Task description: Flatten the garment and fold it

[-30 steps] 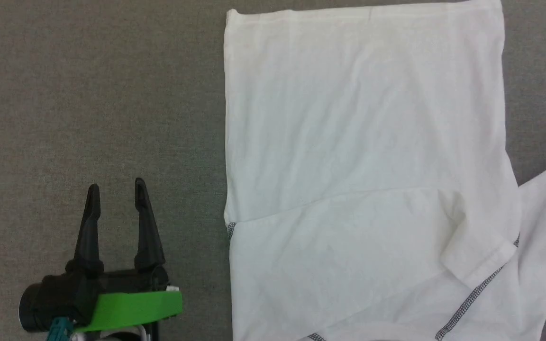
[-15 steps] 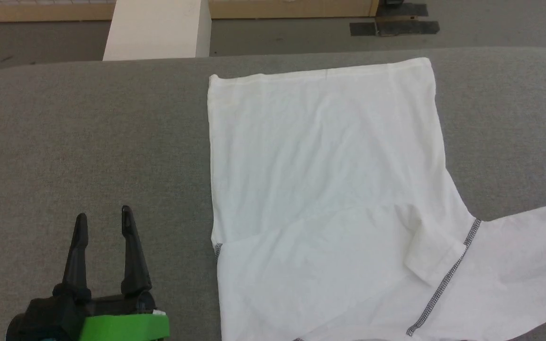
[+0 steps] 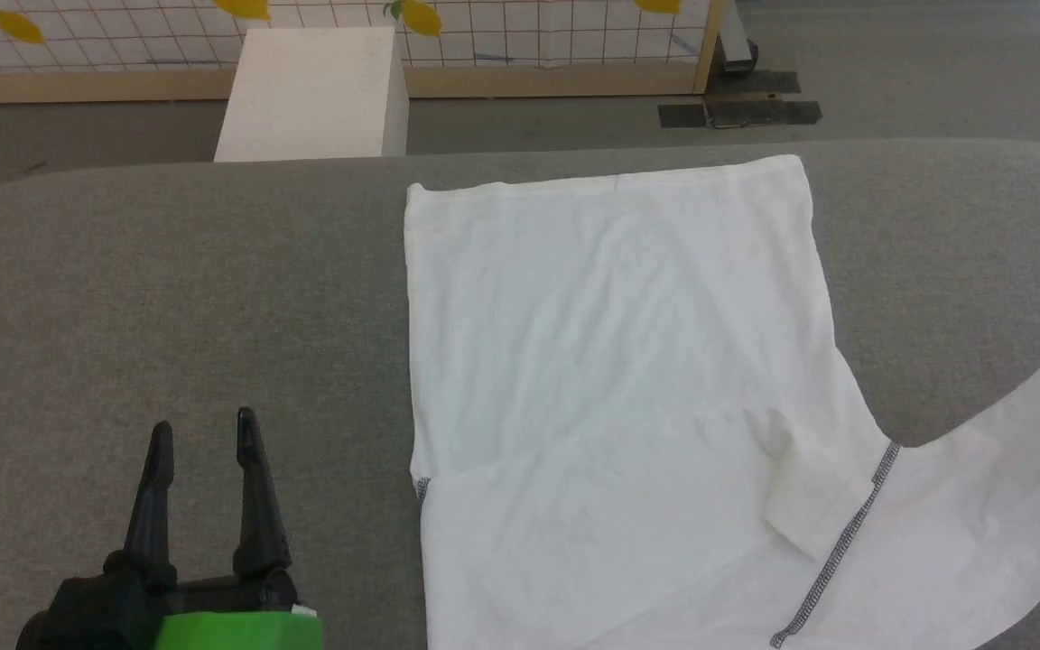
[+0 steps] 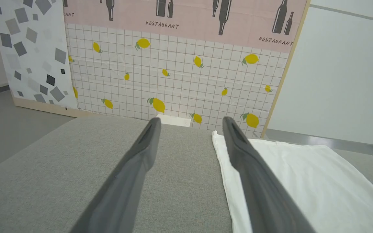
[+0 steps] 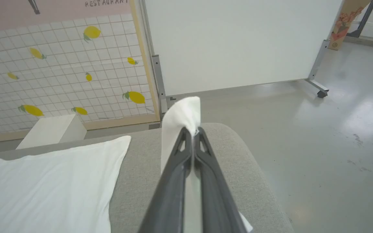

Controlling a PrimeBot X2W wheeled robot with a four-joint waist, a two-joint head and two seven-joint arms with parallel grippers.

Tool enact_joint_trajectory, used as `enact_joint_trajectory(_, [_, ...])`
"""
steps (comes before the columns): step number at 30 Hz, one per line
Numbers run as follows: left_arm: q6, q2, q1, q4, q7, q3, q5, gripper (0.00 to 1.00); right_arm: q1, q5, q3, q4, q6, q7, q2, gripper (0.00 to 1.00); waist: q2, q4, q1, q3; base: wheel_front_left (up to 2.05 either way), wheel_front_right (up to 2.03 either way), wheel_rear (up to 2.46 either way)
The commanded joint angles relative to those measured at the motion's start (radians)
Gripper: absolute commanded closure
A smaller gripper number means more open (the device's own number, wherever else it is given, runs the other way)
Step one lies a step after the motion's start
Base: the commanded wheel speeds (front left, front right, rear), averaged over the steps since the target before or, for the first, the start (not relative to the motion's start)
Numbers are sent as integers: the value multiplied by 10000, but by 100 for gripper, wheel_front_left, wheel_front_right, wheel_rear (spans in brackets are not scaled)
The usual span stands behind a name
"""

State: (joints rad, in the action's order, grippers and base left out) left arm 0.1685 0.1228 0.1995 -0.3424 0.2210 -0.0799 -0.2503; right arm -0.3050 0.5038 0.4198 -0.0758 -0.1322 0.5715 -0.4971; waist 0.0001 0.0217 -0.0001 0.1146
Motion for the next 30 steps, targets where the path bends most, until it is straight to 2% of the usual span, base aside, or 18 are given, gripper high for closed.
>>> enact_joint_trajectory(1, [42, 78, 174, -57, -45, 15, -91, 0, 124, 172, -420, -378, 15, 128, 146, 100, -1, 141, 1, -84, 0, 0, 0])
enact_joint_trajectory(10, [6, 120, 196, -57, -172, -124, -147, 0, 90, 688, -3407, -2577, 15, 1199, 1125, 100, -1, 661, 1, -310, 0, 0, 0])
enact_joint_trajectory(15, [-20, 136, 200, -38, -177, -169, -198, 0, 12, 593, -5064, -2956, 15, 1566, 1829, 100, -1, 927, 1, -333, 0, 0, 0])
enact_joint_trajectory(19, [-40, 116, 119, 21, -145, -229, -247, 0, -130, 654, -6652, -2397, 15, 1533, 2294, 100, -1, 1213, 1, -230, 0, 0, 0])
enact_joint_trajectory(22, [-56, 77, 22, 71, -113, -310, -260, 0, -264, 502, -7461, -1878, 15, 1291, 2306, 100, -1, 1406, 1, -118, 0, 0, 0])
enact_joint_trajectory(30, [-60, -11, -120, 276, 24, -377, -345, 0, -604, 301, -9322, 676, 15, 6, 2652, 100, -1, 1786, 1, 66, 0, 0, 0])
